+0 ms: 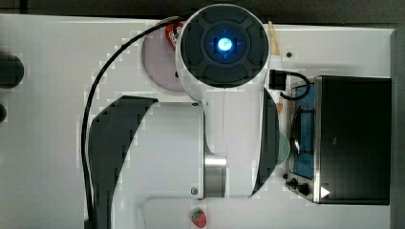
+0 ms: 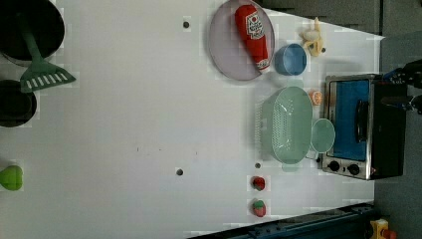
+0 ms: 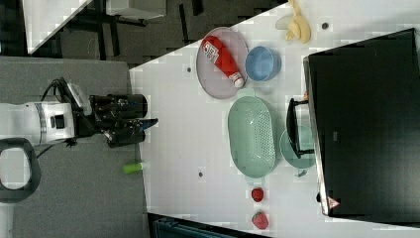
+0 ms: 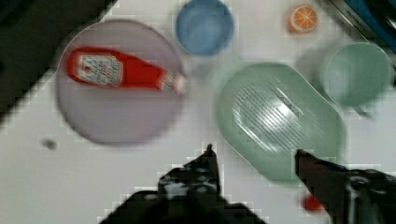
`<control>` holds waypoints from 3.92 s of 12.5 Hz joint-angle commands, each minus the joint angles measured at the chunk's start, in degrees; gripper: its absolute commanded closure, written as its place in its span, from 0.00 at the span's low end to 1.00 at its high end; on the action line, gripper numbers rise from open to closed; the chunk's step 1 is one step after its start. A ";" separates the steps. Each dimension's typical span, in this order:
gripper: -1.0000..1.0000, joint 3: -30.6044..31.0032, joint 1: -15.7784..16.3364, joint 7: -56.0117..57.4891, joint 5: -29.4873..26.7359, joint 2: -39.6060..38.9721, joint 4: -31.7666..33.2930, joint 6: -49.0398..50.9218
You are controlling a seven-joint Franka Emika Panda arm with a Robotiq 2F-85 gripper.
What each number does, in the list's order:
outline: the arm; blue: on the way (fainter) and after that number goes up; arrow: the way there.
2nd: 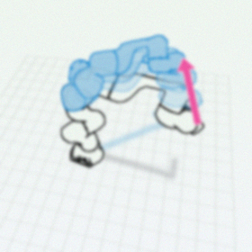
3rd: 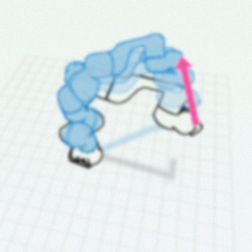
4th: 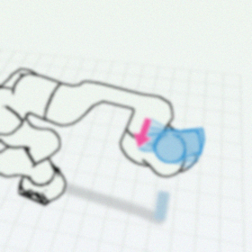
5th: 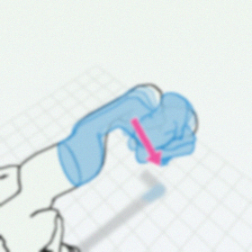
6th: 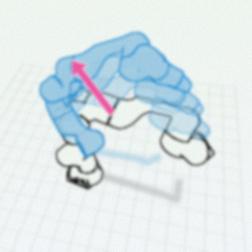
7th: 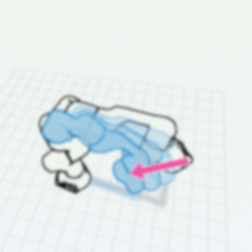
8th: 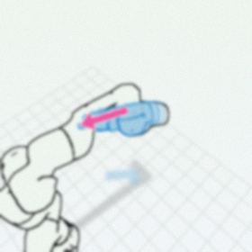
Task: Drag strainer right to left.
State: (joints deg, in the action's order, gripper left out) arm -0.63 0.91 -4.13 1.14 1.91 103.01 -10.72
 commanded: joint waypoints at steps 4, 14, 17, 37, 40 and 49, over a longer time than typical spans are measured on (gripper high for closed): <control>0.00 -3.28 -0.69 -4.43 1.67 24.67 16.09 11.83; 0.00 -1.87 -0.40 -26.45 1.65 0.88 36.90 -33.27; 0.00 -1.82 0.09 -31.27 1.64 -8.56 37.72 -44.99; 0.00 2.75 9.18 -39.81 -5.38 -24.07 36.19 -58.11; 0.00 3.11 12.32 -44.14 -8.69 -24.91 33.72 -54.72; 0.00 4.03 22.70 -61.36 -9.91 -30.15 24.64 -51.99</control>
State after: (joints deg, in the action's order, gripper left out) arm 2.65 21.01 -59.37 -9.34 -28.93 126.57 -63.73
